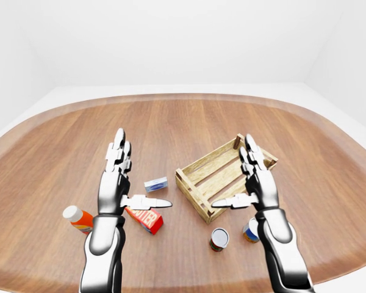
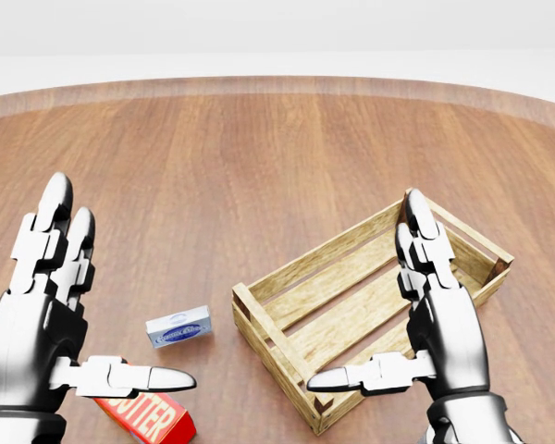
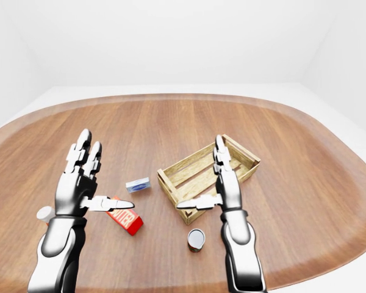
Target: Pick up the tomato sauce, and put it in the wooden tray.
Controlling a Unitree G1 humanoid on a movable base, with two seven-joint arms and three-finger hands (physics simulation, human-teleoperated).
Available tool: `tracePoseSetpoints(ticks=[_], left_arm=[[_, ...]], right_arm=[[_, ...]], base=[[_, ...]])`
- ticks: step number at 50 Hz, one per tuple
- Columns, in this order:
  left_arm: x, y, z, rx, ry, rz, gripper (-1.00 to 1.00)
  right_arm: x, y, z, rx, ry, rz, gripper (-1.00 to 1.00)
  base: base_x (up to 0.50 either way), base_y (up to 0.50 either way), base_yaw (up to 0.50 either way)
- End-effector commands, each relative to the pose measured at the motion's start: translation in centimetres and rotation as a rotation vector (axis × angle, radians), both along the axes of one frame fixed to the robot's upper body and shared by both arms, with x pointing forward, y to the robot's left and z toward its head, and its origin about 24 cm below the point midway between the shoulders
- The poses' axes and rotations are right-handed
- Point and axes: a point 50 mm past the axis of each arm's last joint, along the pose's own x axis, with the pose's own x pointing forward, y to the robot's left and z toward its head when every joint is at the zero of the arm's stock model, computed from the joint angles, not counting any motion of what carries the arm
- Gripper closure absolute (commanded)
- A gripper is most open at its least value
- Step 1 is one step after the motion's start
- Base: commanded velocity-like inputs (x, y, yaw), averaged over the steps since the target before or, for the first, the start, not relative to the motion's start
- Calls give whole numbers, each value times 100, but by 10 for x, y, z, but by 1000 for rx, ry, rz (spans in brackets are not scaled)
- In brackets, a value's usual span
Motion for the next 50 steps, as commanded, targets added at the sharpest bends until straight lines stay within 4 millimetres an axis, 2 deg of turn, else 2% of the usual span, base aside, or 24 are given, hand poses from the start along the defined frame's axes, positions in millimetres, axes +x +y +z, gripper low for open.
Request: tracePoseSetpoints(ticks=[1, 15, 25, 29, 41, 50], left_arm=[[0, 2, 1, -5, -4, 4, -100], [1, 2, 2, -14, -8, 3, -100], [0, 2, 3, -15, -13, 2, -100], [2, 2, -1, -15, 6, 2, -100], [2, 2, -1, -13, 3, 4, -100], [2, 1, -2, -12, 11, 3, -100]], right_arm=[[-5, 8, -5, -44, 22, 3, -100], [-13, 7, 0, -27, 1, -18, -100], [-29, 10, 3, -72, -6, 15, -100], [-34, 12, -2, -107, 20, 25, -100], [-41, 17, 15, -105, -56, 38, -100], [-56, 17, -6, -145, 57, 71, -100]], base=[[0, 0, 0], [0, 0, 0], [0, 0, 0], [0, 0, 0], [0, 0, 0], [0, 0, 0]])
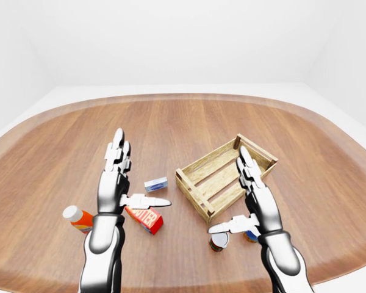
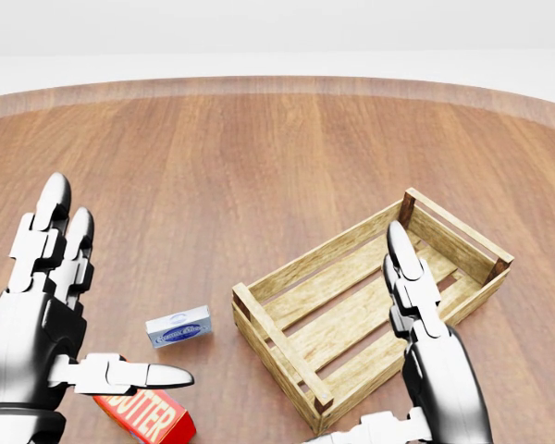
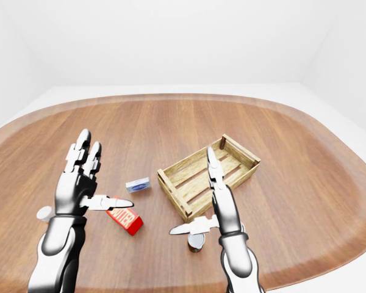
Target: Pick up the tomato sauce, and put it in the wooden tray.
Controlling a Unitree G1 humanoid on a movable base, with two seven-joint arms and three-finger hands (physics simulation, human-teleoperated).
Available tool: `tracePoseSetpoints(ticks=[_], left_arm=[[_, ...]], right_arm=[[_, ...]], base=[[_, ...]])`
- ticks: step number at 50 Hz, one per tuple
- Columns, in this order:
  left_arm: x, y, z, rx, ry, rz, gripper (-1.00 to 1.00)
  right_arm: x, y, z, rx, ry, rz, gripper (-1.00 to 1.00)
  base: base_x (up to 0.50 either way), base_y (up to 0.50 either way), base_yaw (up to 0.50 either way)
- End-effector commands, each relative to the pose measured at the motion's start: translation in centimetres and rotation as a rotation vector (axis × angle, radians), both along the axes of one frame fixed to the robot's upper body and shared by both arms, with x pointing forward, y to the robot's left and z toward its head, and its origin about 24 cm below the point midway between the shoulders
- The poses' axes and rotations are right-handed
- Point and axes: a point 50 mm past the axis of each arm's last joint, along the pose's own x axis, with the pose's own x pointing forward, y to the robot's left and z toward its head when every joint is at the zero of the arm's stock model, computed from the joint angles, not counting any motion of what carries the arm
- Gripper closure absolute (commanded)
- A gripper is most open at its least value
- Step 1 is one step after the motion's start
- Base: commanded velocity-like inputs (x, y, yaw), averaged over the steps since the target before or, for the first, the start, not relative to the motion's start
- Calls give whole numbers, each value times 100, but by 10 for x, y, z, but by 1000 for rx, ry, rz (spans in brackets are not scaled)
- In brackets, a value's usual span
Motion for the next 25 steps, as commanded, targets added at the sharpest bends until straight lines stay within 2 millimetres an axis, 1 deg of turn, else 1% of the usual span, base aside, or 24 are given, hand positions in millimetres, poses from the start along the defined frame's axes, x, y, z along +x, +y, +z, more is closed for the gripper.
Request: tracePoseSetpoints(ticks=[1, 19, 25], left_arm=[[1, -1, -2, 2, 9, 0, -100], [1, -1, -4, 3, 17, 0, -100], [1, -1, -2, 4, 9, -1, -100]], right_arm=[[-15, 1, -13, -35, 77, 25, -100], [-30, -5, -26, -41, 164, 25, -100], [-36, -7, -41, -48, 240, 21, -100]], base=[[0, 0, 0], [0, 0, 0], [0, 0, 0]])
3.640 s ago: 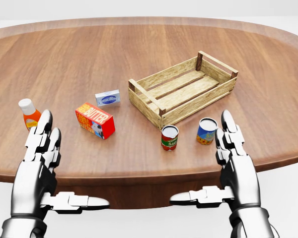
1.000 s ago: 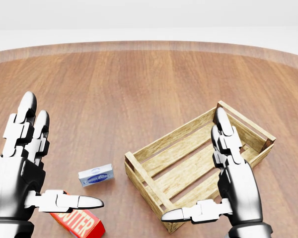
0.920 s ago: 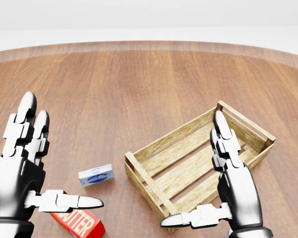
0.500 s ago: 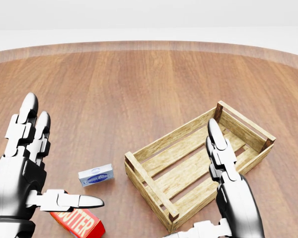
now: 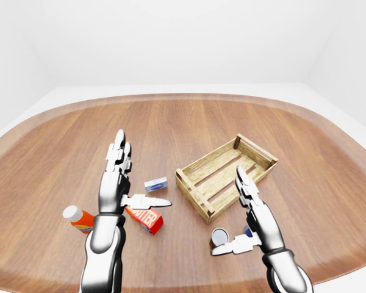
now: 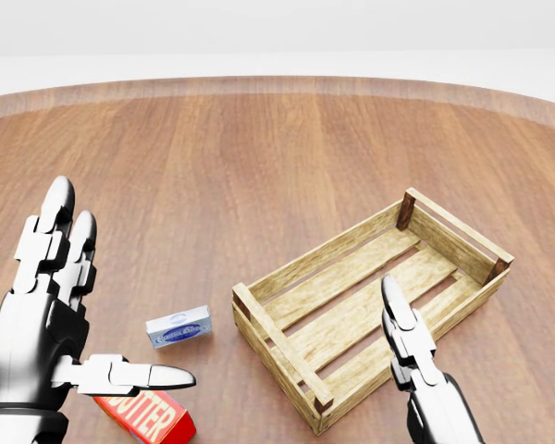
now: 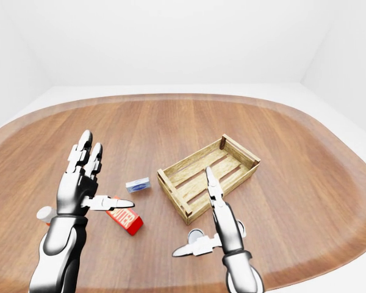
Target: Pick up the tomato sauce, and put it in the wooden tray.
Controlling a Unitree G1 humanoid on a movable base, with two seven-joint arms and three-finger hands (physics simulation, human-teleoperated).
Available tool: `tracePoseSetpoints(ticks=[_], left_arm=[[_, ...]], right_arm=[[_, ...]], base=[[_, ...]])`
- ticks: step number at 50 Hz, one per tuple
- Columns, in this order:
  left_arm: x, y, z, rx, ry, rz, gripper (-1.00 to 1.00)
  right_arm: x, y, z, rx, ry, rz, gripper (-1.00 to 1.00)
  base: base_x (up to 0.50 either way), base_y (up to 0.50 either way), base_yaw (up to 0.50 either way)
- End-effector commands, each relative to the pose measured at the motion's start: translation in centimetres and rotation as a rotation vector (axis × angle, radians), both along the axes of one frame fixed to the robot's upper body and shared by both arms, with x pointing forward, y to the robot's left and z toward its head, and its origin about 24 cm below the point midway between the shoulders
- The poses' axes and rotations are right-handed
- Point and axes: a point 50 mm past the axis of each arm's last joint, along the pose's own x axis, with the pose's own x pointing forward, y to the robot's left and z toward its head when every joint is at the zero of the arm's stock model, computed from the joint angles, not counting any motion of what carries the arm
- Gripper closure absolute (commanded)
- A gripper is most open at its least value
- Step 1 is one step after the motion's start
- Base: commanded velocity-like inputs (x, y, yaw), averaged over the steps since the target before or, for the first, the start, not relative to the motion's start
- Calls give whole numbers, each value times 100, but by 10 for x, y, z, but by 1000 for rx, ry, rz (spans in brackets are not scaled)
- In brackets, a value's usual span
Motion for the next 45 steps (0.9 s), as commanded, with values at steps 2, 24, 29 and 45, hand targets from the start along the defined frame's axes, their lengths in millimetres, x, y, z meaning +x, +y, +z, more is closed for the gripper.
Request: tracePoseSetpoints(ticks=[2, 24, 29, 45], left_arm=[[0, 0, 2, 2, -10, 0, -100], [-1, -1, 4, 1, -19, -5, -100], [-2, -1, 4, 1, -19, -5, -100], [-2, -1, 4, 0, -19, -4, -100]], right_arm=[[-12, -4, -22, -13, 119, -6, -100], [-21, -5, -44, -27, 192, -3, -100], [-22, -5, -50, -34, 199, -4, -100], [-20, -6, -75, -58, 237, -10, -100]], base=[[0, 0, 0], [0, 0, 0], [0, 0, 0], [0, 0, 0]])
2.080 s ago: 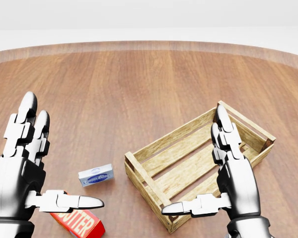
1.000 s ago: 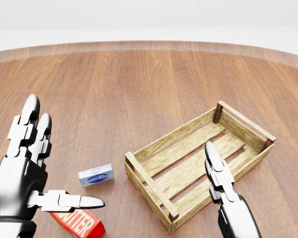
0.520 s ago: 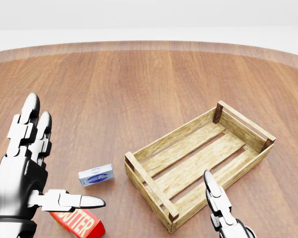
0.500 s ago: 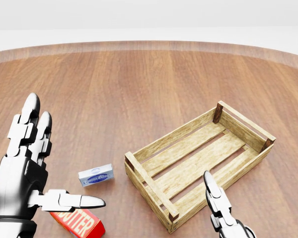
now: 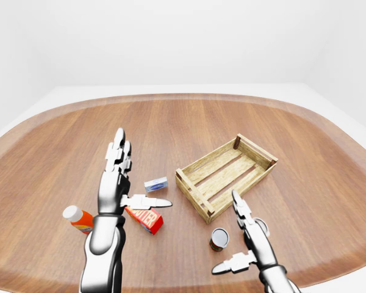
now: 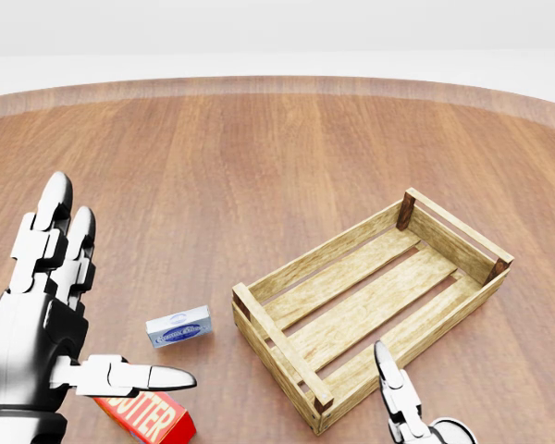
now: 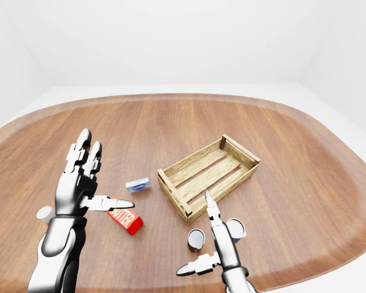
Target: Pick up the tomato sauce, and put it in the wooden tray.
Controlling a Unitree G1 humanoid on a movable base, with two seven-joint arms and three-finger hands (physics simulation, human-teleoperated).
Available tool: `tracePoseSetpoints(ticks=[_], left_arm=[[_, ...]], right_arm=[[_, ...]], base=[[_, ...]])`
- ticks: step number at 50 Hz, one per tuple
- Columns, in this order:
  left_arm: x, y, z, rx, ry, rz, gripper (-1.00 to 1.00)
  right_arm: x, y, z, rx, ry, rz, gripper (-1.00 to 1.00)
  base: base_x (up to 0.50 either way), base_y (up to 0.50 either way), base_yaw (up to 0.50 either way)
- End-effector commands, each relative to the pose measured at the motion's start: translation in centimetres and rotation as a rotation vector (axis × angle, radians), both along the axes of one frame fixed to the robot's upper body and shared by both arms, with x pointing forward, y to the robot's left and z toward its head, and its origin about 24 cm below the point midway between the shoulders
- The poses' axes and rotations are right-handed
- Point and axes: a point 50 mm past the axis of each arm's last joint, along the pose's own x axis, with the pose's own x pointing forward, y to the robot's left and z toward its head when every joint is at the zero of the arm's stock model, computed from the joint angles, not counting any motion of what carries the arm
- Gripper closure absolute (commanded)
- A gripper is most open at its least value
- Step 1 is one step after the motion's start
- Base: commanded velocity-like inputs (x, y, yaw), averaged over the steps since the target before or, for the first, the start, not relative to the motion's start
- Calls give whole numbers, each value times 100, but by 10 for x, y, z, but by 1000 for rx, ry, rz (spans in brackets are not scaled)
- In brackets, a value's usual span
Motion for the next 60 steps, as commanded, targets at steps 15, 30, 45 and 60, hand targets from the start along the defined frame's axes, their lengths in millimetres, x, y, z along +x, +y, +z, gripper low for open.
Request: tracePoseSetpoints(ticks=[15, 30, 45, 60], left_arm=[[0, 0, -2, -2, 7, 2, -100], [0, 1, -2, -4, 8, 2, -100], [1, 1, -3, -4, 15, 0, -100], [2, 1, -3, -6, 16, -2, -100]], right_arm=[[1, -2, -30, -28, 84, -9, -100], [1, -3, -50, -53, 158, -23, -100], [0, -1, -57, -57, 184, -19, -100], [7, 1, -60, -59, 186, -17, -100]], base=[[0, 0, 0], [0, 0, 0], [0, 0, 0], [0, 0, 0]])
